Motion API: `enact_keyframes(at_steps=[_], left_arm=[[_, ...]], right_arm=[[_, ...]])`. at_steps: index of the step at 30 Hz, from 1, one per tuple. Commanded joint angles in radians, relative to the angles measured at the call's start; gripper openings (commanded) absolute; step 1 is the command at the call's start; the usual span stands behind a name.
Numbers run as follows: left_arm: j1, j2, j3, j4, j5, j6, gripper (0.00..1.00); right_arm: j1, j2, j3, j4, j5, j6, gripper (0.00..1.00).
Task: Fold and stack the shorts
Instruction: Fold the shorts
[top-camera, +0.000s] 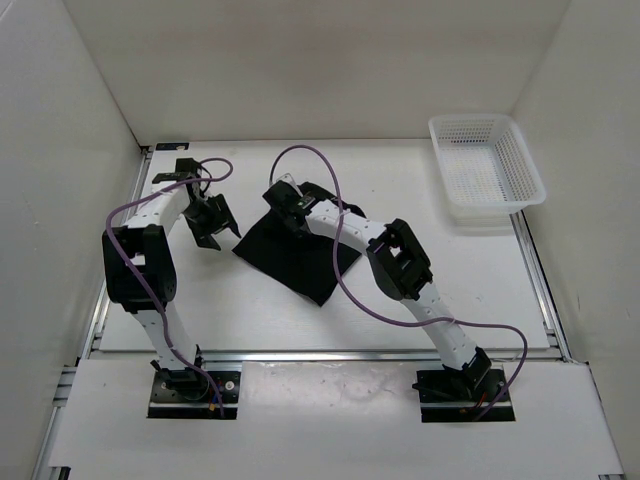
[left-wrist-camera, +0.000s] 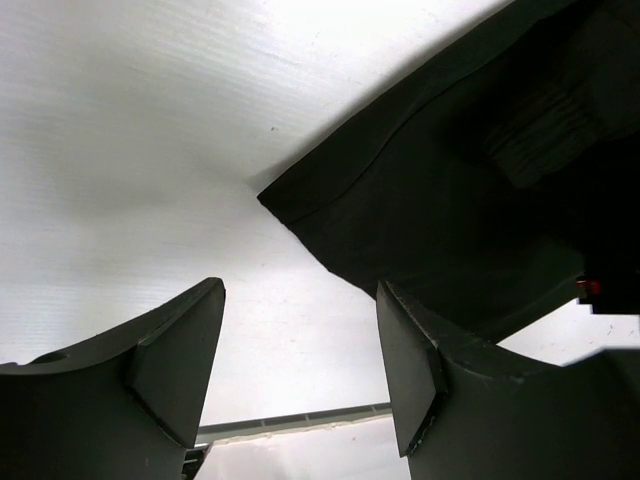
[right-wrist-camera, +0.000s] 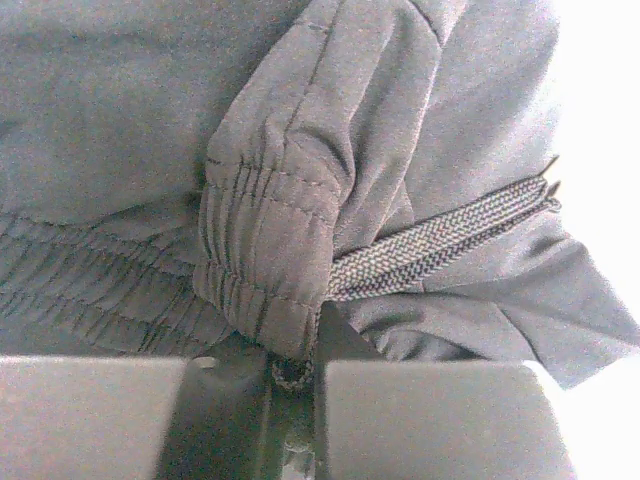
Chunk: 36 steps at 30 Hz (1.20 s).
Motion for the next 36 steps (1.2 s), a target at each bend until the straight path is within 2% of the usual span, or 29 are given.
enact_keyframes(at_steps=[1, 2, 3, 4, 6, 7, 8, 10, 13, 19, 26, 32, 36], left_arm=[[0.004, -0.045, -0.013, -0.003, 0.017, 0.015, 0.73], [0.004, -0.045, -0.023, -0.003, 0.017, 0.015, 0.73], [0.004, -0.045, -0.034, 0.007, 0.017, 0.015, 0.72], [0.004, -0.045, -0.034, 0.007, 0.017, 0.024, 0.72], [0.004, -0.045, -0.043, 0.007, 0.017, 0.024, 0.72], [0.013, -0.045, -0.053, 0.016, 0.017, 0.024, 0.72], [0.013, -0.045, -0.053, 0.016, 0.017, 0.024, 0.72], [0.013, -0.045, -0.053, 0.016, 0.017, 0.024, 0.72], [0.013, -0.054, -0.053, 0.016, 0.017, 0.024, 0.72], [0.013, -0.055, -0.053, 0.016, 0.026, 0.024, 0.72], [0.013, -0.055, -0.053, 0.016, 0.026, 0.024, 0.71], [0.013, -0.055, -0.053, 0.016, 0.036, 0.024, 0.71], [0.013, -0.055, -0.053, 0.016, 0.036, 0.024, 0.71]], right_arm=[[0.001, -0.019, 0.017, 0.012, 0.016, 0.014, 0.06], [0.001, -0.043, 0.017, 0.012, -0.002, 0.014, 0.06], [0.001, -0.057, 0.0, 0.012, -0.018, 0.014, 0.12], [0.001, -0.071, -0.01, 0.012, -0.036, 0.014, 0.22], [0.001, -0.111, -0.043, 0.025, -0.1, 0.014, 0.37], [0.001, -0.122, -0.043, 0.026, -0.127, 0.014, 0.48], [0.001, -0.136, -0.056, 0.026, -0.145, 0.014, 0.54], [0.01, -0.145, -0.067, 0.026, -0.156, 0.014, 0.63], [0.01, -0.154, -0.103, 0.047, -0.2, 0.004, 0.68], [0.047, -0.124, -0.115, 0.058, -0.196, -0.035, 0.71], [0.056, -0.039, -0.084, 0.049, -0.018, -0.02, 0.71], [0.065, -0.007, -0.073, 0.029, 0.045, 0.019, 0.6], [0.065, -0.007, -0.083, 0.029, 0.056, 0.037, 0.44]])
